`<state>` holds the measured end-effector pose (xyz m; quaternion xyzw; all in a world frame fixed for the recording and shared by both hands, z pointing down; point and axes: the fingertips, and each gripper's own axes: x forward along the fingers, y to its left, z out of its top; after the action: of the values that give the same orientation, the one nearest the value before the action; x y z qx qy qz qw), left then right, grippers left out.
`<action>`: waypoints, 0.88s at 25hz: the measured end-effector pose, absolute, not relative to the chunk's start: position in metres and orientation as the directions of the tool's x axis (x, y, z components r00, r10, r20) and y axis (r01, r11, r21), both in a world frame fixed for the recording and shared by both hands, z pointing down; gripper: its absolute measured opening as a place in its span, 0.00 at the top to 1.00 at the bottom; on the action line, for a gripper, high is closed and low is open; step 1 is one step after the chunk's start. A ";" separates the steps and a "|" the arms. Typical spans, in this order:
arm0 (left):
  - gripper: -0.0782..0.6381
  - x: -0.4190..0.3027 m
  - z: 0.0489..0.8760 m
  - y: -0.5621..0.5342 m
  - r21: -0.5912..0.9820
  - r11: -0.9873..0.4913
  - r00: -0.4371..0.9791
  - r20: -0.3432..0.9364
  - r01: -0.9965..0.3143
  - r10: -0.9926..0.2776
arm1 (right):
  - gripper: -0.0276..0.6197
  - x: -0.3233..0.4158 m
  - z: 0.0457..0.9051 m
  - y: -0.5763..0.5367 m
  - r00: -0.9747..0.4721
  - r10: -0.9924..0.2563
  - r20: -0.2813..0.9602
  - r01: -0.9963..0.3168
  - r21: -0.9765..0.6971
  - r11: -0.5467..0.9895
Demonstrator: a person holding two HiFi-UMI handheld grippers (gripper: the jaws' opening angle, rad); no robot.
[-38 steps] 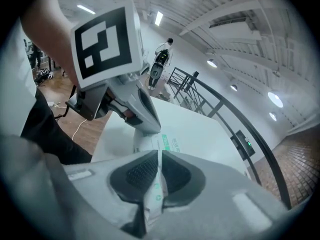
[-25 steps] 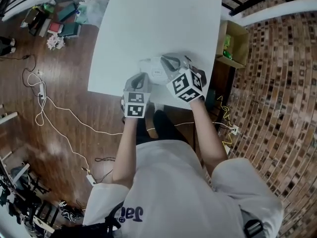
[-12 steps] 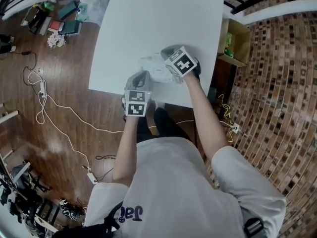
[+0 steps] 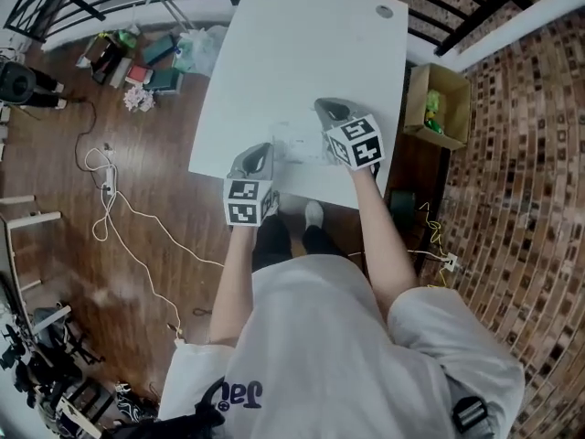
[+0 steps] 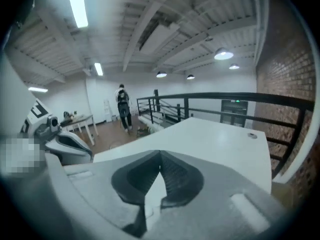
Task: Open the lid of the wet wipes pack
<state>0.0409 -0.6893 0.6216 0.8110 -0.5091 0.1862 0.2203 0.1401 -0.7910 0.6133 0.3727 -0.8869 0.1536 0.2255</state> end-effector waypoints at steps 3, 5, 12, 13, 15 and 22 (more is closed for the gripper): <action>0.87 0.021 0.569 -0.677 0.123 -0.360 0.375 0.449 -0.925 -0.811 | 0.97 0.142 0.568 -0.758 -0.637 -0.670 0.380 -0.759 -0.157 0.632; 0.87 0.011 0.536 -0.671 0.088 -0.353 0.359 0.389 -0.931 -0.849 | 0.97 0.142 0.544 -0.730 -0.633 -0.704 0.321 -0.769 -0.161 0.618; 0.87 0.012 0.447 -0.633 0.061 -0.431 0.436 0.150 -0.900 -0.888 | 0.97 0.145 0.476 -0.640 -0.547 -0.812 0.204 -0.837 -0.095 0.540; 0.87 0.012 0.439 -0.619 0.047 -0.441 0.444 0.140 -0.896 -0.885 | 0.97 0.145 0.469 -0.624 -0.525 -0.827 0.199 -0.850 -0.089 0.518; 0.87 0.009 0.426 -0.585 0.033 -0.462 0.462 0.121 -0.886 -0.878 | 0.97 0.141 0.460 -0.586 -0.484 -0.854 0.192 -0.875 -0.080 0.477; 0.87 -0.013 0.452 -0.509 0.065 -0.510 0.514 0.139 -0.858 -0.847 | 0.97 0.114 0.480 -0.471 -0.405 -0.872 0.276 -0.912 -0.052 0.408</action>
<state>-0.0131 -0.5093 0.4521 0.8677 -0.4911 0.0449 0.0626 0.1138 -0.4713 0.4798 0.5355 -0.8326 0.0972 0.1030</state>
